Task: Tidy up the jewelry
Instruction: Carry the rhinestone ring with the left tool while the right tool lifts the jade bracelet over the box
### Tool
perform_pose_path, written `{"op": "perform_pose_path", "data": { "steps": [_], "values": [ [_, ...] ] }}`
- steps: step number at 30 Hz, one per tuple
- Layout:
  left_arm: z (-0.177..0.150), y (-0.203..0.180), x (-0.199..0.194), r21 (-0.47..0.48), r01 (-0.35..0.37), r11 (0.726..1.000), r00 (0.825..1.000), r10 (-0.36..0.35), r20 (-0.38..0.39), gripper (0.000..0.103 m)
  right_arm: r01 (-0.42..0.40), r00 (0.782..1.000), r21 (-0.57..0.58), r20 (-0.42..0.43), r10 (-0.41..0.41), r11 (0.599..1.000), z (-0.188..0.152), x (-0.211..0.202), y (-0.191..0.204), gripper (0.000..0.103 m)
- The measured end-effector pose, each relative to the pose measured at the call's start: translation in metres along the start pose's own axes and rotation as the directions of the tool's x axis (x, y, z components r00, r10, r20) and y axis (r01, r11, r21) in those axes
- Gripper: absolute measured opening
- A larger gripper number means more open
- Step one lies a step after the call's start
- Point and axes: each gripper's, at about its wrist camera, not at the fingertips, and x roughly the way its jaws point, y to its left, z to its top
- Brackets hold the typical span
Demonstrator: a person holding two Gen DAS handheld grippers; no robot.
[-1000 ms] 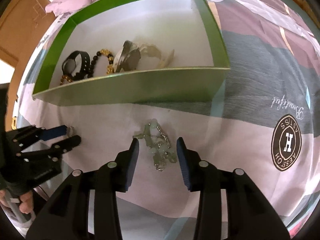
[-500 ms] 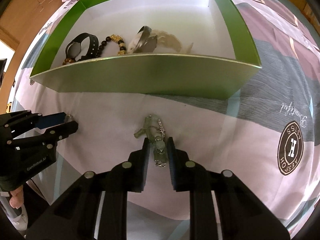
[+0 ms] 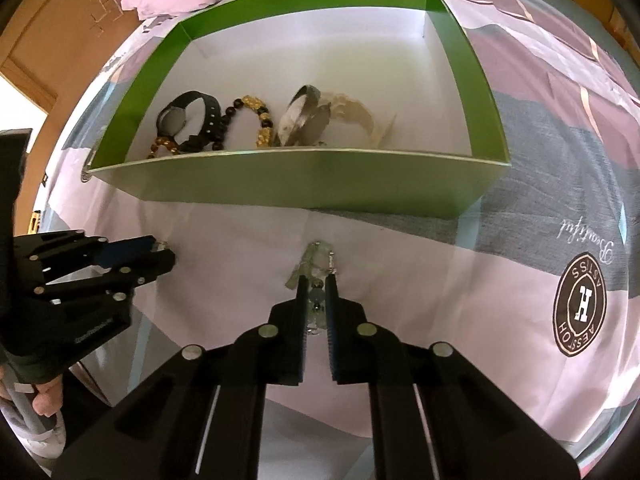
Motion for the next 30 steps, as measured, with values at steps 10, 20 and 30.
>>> {"op": "perform_pose_path", "data": {
  "steps": [10, 20, 30],
  "values": [
    [0.0, -0.001, 0.011, 0.001, -0.003, 1.0, 1.0, 0.003, -0.022, 0.021, 0.038, 0.998, -0.016, -0.048, -0.039, 0.999, 0.004, 0.018, 0.01, 0.039],
    [-0.003, -0.003, 0.006, 0.013, 0.001, 1.0, 1.0, -0.001, -0.003, 0.021, 0.033, 0.999, -0.018, -0.032, -0.034, 0.999, 0.004, 0.01, 0.01, 0.005],
    [-0.003, -0.001, -0.044, 0.02, -0.001, 1.0, 0.994, -0.001, 0.108, 0.021, -0.033, 0.994, -0.016, 0.103, 0.034, 0.999, 0.001, -0.051, -0.004, 0.005]
  ]
}}
